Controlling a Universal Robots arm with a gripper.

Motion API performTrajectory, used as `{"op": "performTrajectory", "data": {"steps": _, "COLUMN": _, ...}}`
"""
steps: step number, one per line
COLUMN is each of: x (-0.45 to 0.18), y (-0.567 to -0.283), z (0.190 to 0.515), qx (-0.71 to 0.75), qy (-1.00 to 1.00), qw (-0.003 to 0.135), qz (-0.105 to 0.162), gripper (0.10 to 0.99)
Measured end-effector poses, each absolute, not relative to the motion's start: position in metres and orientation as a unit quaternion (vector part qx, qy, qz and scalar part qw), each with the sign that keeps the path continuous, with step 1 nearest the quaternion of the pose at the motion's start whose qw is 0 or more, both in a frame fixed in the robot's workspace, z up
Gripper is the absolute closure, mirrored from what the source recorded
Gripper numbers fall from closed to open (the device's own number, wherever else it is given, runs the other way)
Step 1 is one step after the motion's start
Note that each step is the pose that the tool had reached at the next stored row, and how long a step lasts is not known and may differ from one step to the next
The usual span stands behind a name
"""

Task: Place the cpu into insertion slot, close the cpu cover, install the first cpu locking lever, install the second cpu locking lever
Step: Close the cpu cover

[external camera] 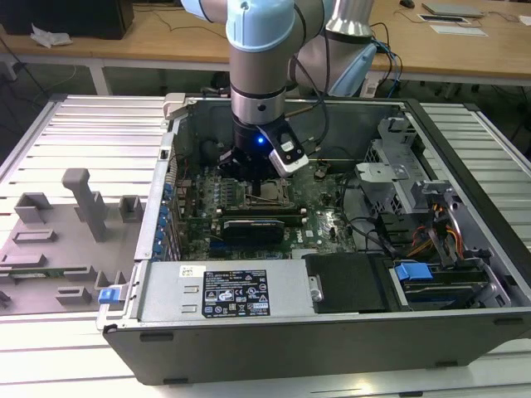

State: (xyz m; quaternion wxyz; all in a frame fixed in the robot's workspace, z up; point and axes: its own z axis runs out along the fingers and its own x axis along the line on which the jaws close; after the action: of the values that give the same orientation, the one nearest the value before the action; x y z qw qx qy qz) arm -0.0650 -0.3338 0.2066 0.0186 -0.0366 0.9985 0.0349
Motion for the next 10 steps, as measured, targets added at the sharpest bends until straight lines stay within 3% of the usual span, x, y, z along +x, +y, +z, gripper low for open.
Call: {"op": "performTrajectory", "data": {"steps": 10, "x": -0.071, "y": -0.3336, "z": 0.2087, "qx": -0.047, "qy": 0.998, "qw": 0.019, "qz": 0.044, "gripper": 0.98}}
